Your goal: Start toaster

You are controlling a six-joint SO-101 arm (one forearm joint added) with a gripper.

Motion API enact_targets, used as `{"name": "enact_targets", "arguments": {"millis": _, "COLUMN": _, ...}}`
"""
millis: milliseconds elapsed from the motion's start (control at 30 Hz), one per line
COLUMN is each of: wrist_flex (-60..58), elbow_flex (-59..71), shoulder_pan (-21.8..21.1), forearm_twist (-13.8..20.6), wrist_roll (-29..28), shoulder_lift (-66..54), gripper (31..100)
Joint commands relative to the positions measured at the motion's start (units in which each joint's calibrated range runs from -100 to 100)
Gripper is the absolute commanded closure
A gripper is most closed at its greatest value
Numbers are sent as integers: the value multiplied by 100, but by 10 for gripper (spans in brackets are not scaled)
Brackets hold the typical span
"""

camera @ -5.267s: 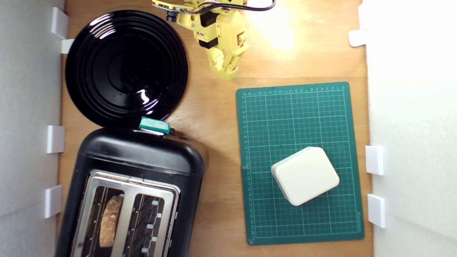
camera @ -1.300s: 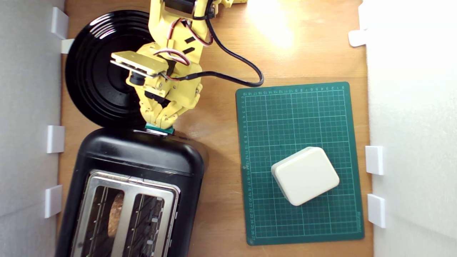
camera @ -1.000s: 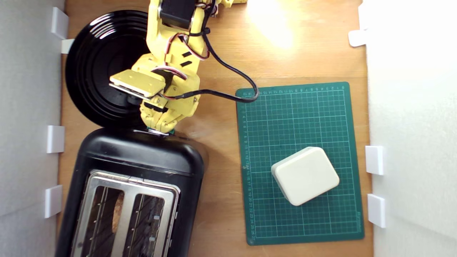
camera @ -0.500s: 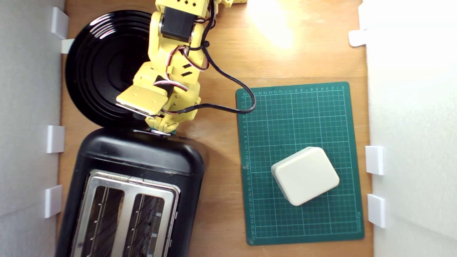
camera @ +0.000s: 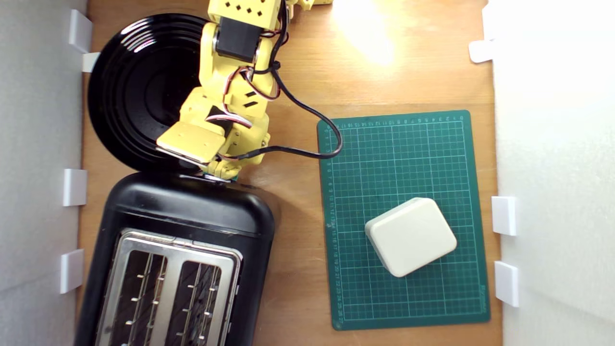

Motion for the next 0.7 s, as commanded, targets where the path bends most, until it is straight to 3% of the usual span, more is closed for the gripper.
{"name": "enact_targets", "arguments": {"millis": 0, "wrist_flex": -88, "elbow_flex": 67, "shoulder_pan": 91, "forearm_twist": 56, "wrist_roll": -24, "shoulder_lift": 421, "gripper": 989}}
{"name": "enact_targets", "arguments": {"millis": 467, "wrist_flex": -174, "elbow_flex": 857, "shoulder_pan": 83, "forearm_twist": 56, "wrist_roll": -155, "shoulder_lift": 554, "gripper": 989}}
{"name": "enact_targets", "arguments": {"millis": 667, "wrist_flex": -1099, "elbow_flex": 1475, "shoulder_pan": 91, "forearm_twist": 47, "wrist_roll": -144, "shoulder_lift": 712, "gripper": 989}}
